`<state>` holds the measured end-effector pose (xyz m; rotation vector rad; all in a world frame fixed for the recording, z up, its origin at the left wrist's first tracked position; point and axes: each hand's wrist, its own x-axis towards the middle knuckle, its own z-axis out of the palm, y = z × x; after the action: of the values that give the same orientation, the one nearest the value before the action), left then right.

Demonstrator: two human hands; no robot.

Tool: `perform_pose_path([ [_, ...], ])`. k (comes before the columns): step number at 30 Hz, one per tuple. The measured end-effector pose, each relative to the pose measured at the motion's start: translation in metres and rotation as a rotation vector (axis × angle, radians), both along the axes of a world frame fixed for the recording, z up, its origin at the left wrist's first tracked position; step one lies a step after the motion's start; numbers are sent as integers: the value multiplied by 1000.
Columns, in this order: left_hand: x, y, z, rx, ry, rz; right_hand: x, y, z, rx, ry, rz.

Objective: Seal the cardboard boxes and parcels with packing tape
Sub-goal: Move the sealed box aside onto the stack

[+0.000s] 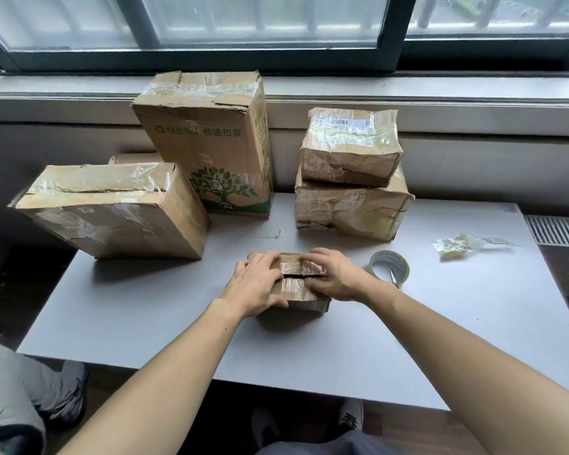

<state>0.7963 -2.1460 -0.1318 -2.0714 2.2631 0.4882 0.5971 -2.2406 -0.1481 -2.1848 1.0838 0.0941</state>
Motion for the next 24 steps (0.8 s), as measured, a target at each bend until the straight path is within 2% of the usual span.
perform_pose_path([
  [4,2,7,-8,-167,102,47,-3,3,-2,-17,10,93],
  [10,1,11,-12,-227,150,90,-4,4,-9,-81,-2,157],
  [16,5,4,-8,-70,109,158,-5,6,-10,-117,-40,125],
  [19,15,4,-9,67,209,250,-6,4,-16,-108,-54,120],
  [24,27,4,-8,74,352,465,-11,8,-14,-8,-100,51],
])
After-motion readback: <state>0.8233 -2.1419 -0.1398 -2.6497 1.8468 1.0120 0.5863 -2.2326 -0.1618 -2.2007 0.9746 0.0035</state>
